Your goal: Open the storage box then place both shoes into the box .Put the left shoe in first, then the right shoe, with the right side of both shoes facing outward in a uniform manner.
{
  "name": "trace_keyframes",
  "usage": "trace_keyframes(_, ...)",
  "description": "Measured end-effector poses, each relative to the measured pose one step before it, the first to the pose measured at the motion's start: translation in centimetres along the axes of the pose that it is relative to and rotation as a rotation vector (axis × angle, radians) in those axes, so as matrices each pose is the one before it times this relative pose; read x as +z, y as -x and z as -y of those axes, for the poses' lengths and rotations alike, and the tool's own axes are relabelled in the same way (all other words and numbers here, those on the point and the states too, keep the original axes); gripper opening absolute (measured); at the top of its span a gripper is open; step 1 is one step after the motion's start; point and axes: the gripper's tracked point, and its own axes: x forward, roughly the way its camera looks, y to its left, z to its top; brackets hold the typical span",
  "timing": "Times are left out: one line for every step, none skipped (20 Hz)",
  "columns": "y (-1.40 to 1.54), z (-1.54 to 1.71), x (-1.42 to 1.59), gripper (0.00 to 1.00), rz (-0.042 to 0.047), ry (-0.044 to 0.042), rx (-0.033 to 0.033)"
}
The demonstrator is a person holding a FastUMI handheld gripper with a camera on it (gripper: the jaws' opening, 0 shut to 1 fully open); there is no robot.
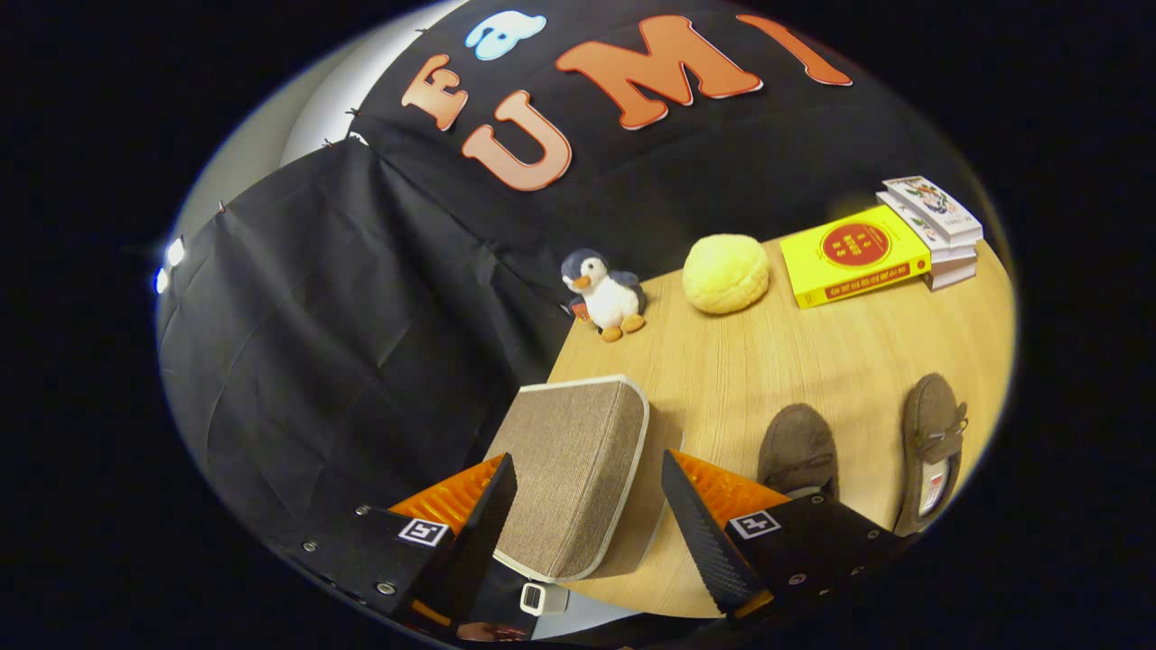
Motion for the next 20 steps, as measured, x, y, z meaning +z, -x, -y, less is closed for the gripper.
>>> trace_keyframes(-0.921, 0.186, -1.093, 0.97, -0.02082, -0.00931, 0.00187)
trace_keyframes(-0.840, 0.046, -0.897, 0.97, -0.01778, -0.01395, 0.00446)
trace_keyframes(-0.839, 0.211, -1.019, 0.97, -0.01899, -0.01901, 0.00539)
trace_keyframes(-0.947, 0.217, -0.812, 0.97, -0.01910, -0.02075, 0.00244)
trace_keyframes(-0.810, 0.216, -0.778, 0.97, -0.01743, -0.01685, 0.00230)
trace_keyframes(-0.843, 0.181, -0.352, 0.97, -0.00946, -0.00928, 0.00415)
trace_keyframes(-0.670, 0.040, -0.491, 0.97, -0.01437, -0.01037, 0.00719)
trace_keyframes(-0.631, -0.050, -0.386, 0.97, -0.01412, -0.01576, 0.01277)
trace_keyframes(-0.444, -0.145, -0.243, 0.97, -0.00442, -0.01953, 0.02656)
trace_keyframes(-0.409, 0.079, -0.221, 0.97, -0.00684, -0.02143, 0.01463)
trace_keyframes(-0.320, 0.061, -0.462, 0.97, -0.01221, -0.01499, 0.02388)
trace_keyframes(-0.401, 0.100, -0.376, 0.97, -0.01784, -0.01868, 0.01930)
trace_keyframes(-0.160, -0.574, -0.148, 0.97, -0.00543, -0.03665, 0.04957)
trace_keyframes(-0.177, -0.128, -0.078, 0.97, -0.01028, -0.03270, 0.02811)
trace_keyframes(-0.162, 0.116, -0.527, 0.96, -0.01820, -0.02279, 0.02678)
trace_keyframes(-0.153, -0.124, -0.234, 0.95, -0.01702, -0.01604, 0.02315)
trace_keyframes(-0.074, 0.016, -0.003, 0.94, -0.00294, -0.01212, 0.01277)
trace_keyframes(0.142, -0.147, 0.140, 0.92, -0.00980, -0.00390, 0.01119)
trace_keyframes(0.343, -0.315, 0.156, 0.90, 0.00166, -0.01263, 0.01154)
trace_keyframes(0.271, -0.070, 0.410, 0.87, 0.00531, -0.00379, 0.00178)
